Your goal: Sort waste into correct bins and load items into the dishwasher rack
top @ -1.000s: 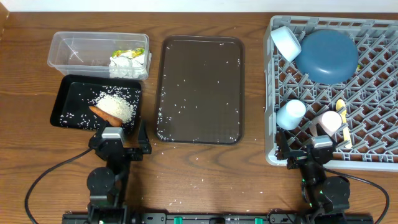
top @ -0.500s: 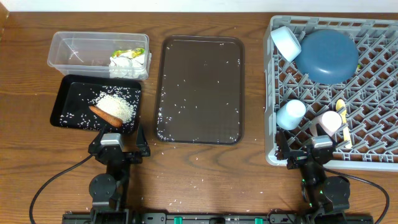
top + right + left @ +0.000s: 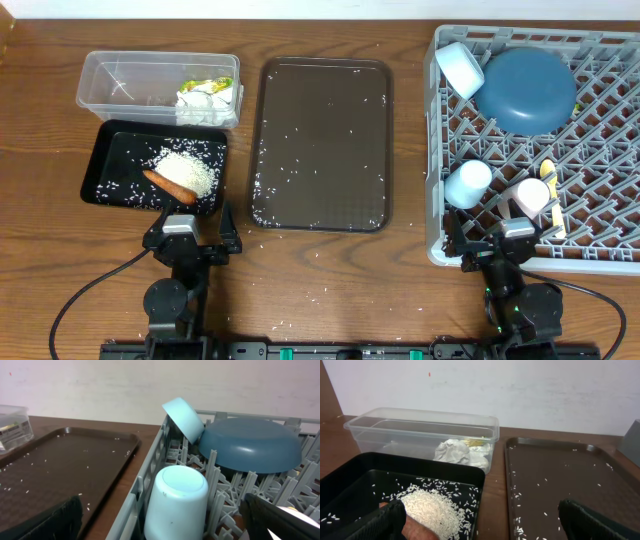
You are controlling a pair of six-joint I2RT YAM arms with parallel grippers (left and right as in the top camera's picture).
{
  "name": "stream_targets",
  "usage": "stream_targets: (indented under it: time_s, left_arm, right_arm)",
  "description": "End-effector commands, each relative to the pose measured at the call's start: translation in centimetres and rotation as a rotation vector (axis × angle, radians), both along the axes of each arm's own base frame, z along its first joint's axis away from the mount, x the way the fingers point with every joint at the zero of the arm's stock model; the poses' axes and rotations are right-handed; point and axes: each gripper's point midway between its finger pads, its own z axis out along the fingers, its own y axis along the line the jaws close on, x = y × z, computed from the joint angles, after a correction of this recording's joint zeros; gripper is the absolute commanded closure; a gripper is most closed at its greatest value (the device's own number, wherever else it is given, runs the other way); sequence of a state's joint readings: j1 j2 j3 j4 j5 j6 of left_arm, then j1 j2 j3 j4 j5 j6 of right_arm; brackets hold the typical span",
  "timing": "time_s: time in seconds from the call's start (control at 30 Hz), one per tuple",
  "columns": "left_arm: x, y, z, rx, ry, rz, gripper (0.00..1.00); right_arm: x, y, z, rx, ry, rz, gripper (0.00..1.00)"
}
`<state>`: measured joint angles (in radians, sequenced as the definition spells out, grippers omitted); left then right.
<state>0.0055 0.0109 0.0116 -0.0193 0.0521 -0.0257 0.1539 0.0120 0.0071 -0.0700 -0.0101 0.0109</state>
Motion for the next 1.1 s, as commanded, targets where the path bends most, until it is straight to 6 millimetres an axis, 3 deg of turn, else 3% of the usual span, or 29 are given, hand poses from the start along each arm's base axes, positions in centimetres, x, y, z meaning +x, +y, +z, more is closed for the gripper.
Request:
stream_targets:
  time_s: [0.0,0.2,0.37,0.7,1.07]
  left_arm:
    - [-0.2,-0.1,-1.3,0.000,0.045,-0.003,0.00]
    - [-0.2,-1.7,-1.3,0.001,0.045,-0.066,0.00]
    - [-0.2,-1.7,-1.3,0.001,0.045,-0.066,0.00]
    - [-0.2,0.0,-1.3,-0.001,0.045,0.002,0.00]
    - [-0.1,0.1,-1.4,0.000,0.048,0.007,0.00]
  right_arm:
    - [-0.1,0.2,0.0,-0.012,-0.003,0.008,0.01]
    - [-0.1,0.2,0.0,-0.012,-0.003,0.008,0.01]
    - [-0.1,0.2,0.0,-0.012,-0.003,0.008,0.01]
    - [-0.1,0.2,0.0,-0.012,-0.002,0.008,0.01]
    - [-0.1,0.2,0.0,-0.012,-0.003,0.008,0.01]
